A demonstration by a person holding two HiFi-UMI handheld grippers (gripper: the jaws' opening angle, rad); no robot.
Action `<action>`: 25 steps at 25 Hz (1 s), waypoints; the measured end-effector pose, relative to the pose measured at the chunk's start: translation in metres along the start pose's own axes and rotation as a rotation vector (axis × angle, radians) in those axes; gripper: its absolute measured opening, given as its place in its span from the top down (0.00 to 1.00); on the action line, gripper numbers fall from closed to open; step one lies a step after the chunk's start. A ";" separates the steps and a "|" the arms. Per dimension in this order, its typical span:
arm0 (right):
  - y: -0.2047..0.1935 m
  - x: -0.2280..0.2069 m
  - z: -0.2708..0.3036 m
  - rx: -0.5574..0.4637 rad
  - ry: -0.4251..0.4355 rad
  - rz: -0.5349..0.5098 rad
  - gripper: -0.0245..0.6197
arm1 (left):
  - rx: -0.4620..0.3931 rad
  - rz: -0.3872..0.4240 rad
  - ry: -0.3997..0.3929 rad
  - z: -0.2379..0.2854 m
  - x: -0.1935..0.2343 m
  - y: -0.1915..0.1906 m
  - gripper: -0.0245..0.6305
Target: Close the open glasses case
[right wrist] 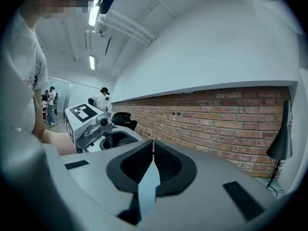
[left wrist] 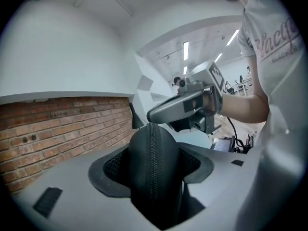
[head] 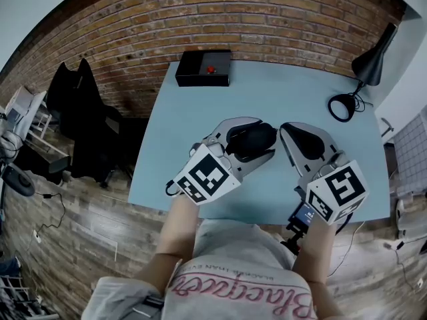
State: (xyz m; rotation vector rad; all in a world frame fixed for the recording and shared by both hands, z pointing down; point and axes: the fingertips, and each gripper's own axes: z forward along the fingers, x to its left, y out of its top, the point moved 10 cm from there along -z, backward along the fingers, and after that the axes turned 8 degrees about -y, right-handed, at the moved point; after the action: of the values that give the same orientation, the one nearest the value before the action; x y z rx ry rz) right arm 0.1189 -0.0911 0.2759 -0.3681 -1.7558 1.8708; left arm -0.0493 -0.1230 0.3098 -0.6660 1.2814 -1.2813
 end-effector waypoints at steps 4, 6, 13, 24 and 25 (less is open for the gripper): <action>-0.010 -0.005 0.000 0.017 0.021 0.060 0.93 | -0.096 -0.009 -0.027 -0.005 0.000 0.006 0.55; -0.013 -0.007 0.001 0.014 0.049 0.103 0.93 | -0.118 -0.010 -0.036 -0.008 0.001 0.009 0.55; -0.020 -0.005 0.007 0.049 0.126 0.185 0.93 | -0.135 -0.036 -0.057 -0.014 0.001 0.005 0.55; -0.020 -0.007 0.006 -0.029 -0.046 0.064 0.93 | 0.007 -0.022 0.057 -0.010 0.009 -0.009 0.55; -0.018 -0.007 0.006 -0.043 -0.057 0.039 0.93 | 0.002 -0.031 0.083 -0.010 0.010 -0.011 0.55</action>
State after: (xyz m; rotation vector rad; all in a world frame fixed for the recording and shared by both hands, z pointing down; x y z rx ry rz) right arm 0.1250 -0.0995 0.2930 -0.3711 -1.8411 1.8908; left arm -0.0641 -0.1318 0.3146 -0.6388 1.3421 -1.3470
